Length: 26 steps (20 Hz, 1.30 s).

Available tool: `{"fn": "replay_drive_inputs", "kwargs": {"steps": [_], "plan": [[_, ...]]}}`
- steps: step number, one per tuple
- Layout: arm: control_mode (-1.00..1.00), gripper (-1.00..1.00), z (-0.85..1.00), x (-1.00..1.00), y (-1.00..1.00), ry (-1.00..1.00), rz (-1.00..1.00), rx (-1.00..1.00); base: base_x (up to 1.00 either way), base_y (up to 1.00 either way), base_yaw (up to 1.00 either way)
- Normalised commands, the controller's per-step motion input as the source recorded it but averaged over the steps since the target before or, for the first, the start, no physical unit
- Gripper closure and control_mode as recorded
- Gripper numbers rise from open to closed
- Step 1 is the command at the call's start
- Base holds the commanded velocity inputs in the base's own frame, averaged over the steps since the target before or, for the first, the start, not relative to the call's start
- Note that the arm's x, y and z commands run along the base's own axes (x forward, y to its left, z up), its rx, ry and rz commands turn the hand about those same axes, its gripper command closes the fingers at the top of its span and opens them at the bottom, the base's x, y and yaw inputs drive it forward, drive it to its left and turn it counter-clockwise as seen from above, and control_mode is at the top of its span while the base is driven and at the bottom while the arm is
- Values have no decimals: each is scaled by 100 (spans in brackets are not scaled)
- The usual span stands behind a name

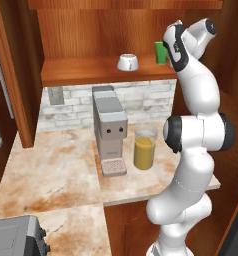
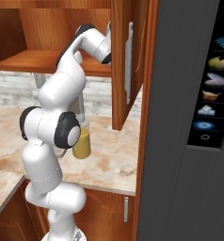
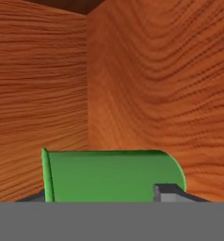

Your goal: There is a tray on the dining counter. Grab the cup, mug, and pitcher and place them on the tray. The pitcher may be placed next to the tray if it cannot fit the tray.

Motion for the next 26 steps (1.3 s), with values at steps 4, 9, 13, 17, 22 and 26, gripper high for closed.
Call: {"fn": "replay_drive_inputs", "kwargs": {"steps": [4, 9, 13, 17, 22, 26], "plan": [[-100, 100, 0, 0, 0, 0, 0, 0, 0, 0, 0], [-100, 100, -4, -8, 0, 0, 0, 0, 0, 0, 0], [-100, 100, -19, -18, 0, 0, 0, 0, 0, 0, 0], [-100, 100, -26, -25, 4, 0, 0, 0, 0, 0, 0], [-100, 100, -28, -39, 17, -5, 0, 0, 0, 0, 0], [-100, 100, -25, -34, 36, -7, -1, 0, 0, 0, 0]]}}
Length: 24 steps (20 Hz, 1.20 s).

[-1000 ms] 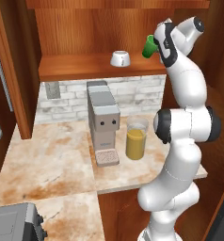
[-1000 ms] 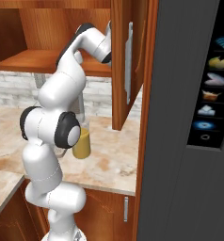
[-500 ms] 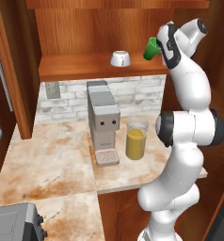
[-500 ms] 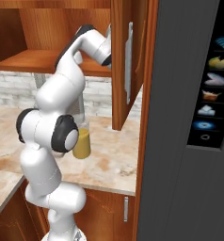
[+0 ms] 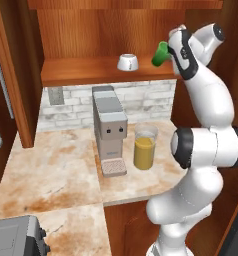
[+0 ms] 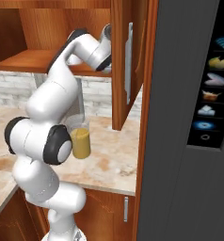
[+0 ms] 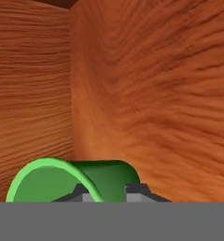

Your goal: There is a tray on the dining counter. Grab the cup, mug, and pitcher and place them on the tray. The pitcher may be placed next to the tray if it cannot fit the tray.

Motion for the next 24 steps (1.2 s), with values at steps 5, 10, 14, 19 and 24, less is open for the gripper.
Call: {"fn": "replay_drive_inputs", "kwargs": {"steps": [5, 10, 14, 19, 24], "plan": [[-100, 100, -25, -47, 40, -9, -3, 0, 0, 0, 0], [-100, 100, -20, -79, 11, -5, -1, 0, 0, 0, 0], [-100, 100, -12, -100, 0, -8, 0, 0, 0, 0, 0], [-100, 100, -2, -100, 8, -5, 2, -1, 0, 0, 0], [-100, 100, 0, -97, 13, -1, 5, -3, 0, 0, 0]]}}
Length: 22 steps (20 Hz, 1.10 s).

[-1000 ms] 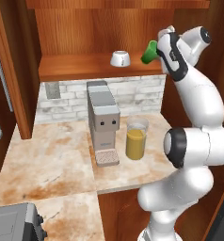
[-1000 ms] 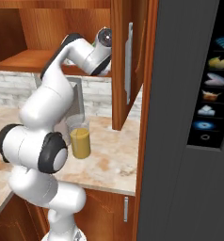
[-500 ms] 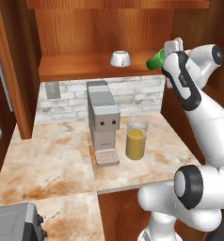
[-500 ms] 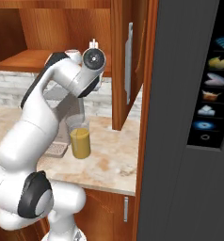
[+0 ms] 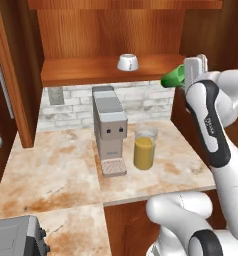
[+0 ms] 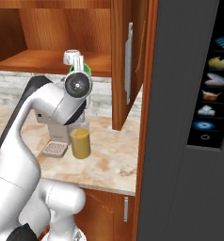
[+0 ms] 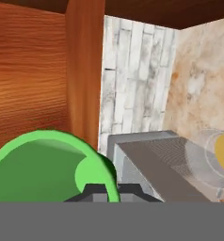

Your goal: There is a tray on the dining counter. Grab the cup, mug, and pitcher and place them on the tray. The pitcher may be placed next to the tray if it cannot fit the tray.

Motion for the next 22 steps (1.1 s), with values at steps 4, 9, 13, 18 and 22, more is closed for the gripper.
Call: {"fn": "replay_drive_inputs", "kwargs": {"steps": [4, 9, 13, 18, 22], "plan": [[-100, 100, 0, -76, 7, 6, 16, -11, 0, 0, 0], [-100, 100, 0, -60, 2, 21, 28, -18, 0, 0, 0], [-100, 100, 3, -33, 15, 27, 29, -27, 0, 0, 0], [-100, 100, 1, -28, 20, 25, 25, -27, 0, 0, 0], [-100, 100, 0, -25, 5, 14, 22, -18, 0, 0, 0]]}}
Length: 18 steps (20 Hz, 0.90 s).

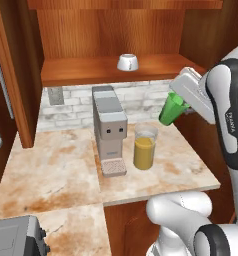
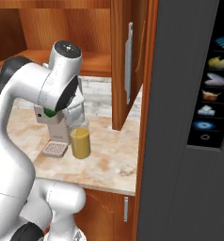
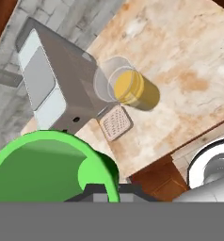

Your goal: There is a tray on the dining counter. Grab the cup, mug, and pitcher and place them on the tray. The pitcher may be placed next to the tray if it cannot fit the tray.

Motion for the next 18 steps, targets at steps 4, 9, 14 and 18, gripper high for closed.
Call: {"fn": "replay_drive_inputs", "kwargs": {"steps": [4, 9, 14, 18], "plan": [[-100, 100, -11, -22, 1, 2, 17, -11, 0, 0, 0], [-100, 100, -21, -23, 0, 0, 18, -10, 0, 0, 0], [-100, 100, -17, -23, 8, 0, 18, -15, 0, 0, 0], [-100, 100, -17, -8, 21, -1, 14, -17, 0, 0, 0]]}}
